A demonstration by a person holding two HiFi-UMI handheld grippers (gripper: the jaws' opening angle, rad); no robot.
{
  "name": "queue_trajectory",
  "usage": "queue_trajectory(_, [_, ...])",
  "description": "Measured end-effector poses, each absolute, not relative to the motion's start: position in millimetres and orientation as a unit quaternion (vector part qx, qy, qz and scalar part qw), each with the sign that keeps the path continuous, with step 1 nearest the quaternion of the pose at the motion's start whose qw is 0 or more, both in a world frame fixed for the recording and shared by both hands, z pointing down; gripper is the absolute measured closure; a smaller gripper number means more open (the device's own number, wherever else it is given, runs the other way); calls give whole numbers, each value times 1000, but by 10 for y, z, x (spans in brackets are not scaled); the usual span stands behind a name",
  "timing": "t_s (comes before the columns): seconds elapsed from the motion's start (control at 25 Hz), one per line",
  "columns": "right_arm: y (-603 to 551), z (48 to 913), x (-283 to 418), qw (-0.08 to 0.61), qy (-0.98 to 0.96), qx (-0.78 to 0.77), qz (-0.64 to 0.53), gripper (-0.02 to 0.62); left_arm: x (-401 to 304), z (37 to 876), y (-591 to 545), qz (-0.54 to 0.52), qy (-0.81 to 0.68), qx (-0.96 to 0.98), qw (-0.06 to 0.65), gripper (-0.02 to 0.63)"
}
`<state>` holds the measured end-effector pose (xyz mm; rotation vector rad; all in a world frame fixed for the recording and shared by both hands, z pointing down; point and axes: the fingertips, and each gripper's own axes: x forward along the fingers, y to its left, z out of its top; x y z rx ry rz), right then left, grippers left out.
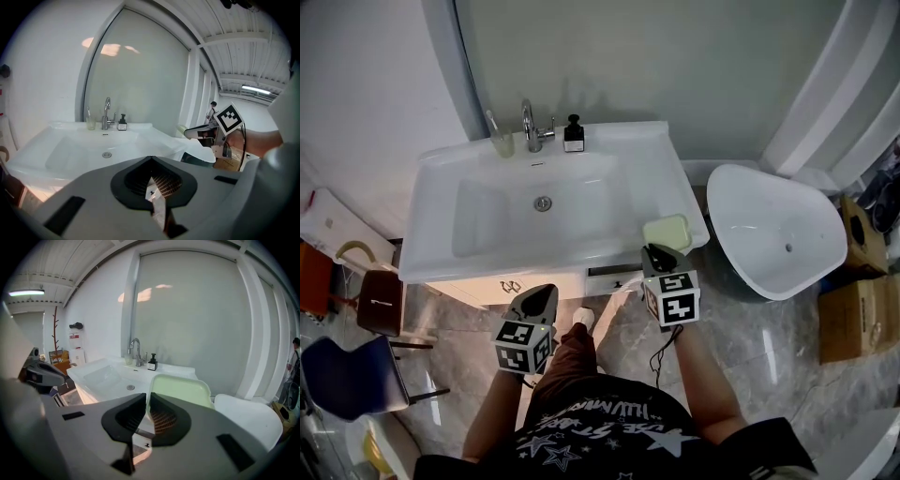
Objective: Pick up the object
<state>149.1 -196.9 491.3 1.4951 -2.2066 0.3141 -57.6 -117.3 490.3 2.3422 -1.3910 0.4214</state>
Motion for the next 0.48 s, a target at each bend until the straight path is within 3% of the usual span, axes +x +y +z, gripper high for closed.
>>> queue_trajectory(0.48, [-1288, 5173, 1785, 211, -795, 548, 148, 558, -428, 4999, -532, 168, -499, 823, 214, 591])
